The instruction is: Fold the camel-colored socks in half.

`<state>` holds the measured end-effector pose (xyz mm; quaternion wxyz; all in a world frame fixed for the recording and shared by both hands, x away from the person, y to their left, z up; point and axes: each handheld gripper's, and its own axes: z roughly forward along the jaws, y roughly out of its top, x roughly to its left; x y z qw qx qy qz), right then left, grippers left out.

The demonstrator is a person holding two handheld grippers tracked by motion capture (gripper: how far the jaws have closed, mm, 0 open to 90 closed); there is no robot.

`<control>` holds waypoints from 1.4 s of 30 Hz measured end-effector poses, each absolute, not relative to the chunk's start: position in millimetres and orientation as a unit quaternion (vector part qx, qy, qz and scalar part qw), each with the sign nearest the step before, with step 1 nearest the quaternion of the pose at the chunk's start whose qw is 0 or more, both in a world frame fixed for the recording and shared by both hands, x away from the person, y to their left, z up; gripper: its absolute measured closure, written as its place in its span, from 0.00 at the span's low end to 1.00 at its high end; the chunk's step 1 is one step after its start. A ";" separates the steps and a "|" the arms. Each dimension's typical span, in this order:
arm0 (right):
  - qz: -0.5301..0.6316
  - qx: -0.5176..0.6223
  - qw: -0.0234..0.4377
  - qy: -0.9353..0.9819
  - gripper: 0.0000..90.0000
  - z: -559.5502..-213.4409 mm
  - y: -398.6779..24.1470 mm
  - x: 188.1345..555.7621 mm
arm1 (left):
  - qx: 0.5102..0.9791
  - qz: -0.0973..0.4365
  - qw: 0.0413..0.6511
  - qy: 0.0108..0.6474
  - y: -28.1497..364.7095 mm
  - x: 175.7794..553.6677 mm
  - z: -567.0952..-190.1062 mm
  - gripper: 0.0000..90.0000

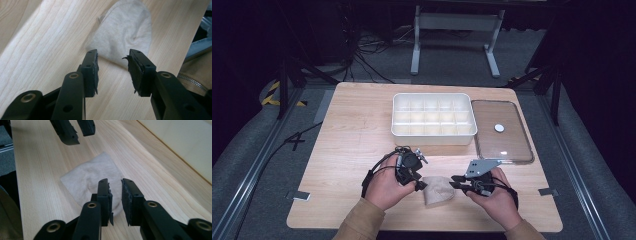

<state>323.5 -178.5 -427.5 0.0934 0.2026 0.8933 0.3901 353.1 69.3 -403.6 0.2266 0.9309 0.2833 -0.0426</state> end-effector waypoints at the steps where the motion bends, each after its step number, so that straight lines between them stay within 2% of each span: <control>1: 0.391 0.197 0.087 0.895 0.90 -430.1 -172.2 321.6 | 0.930 -0.044 0.226 0.288 70.5 353.0 -403.9 0.67; 8: 0.391 0.181 0.077 0.899 0.92 -444.3 -150.4 320.7 | 0.933 -0.040 0.200 0.296 72.4 355.3 -410.5 0.67; 19: 0.376 0.197 0.073 0.902 0.93 -466.1 -151.5 333.1 | 0.935 -0.041 0.172 0.306 74.6 359.9 -426.0 0.66; 42: 0.383 0.217 0.068 0.895 0.92 -469.4 -165.8 336.9 | 0.947 -0.034 0.171 0.270 58.5 356.0 -438.7 0.62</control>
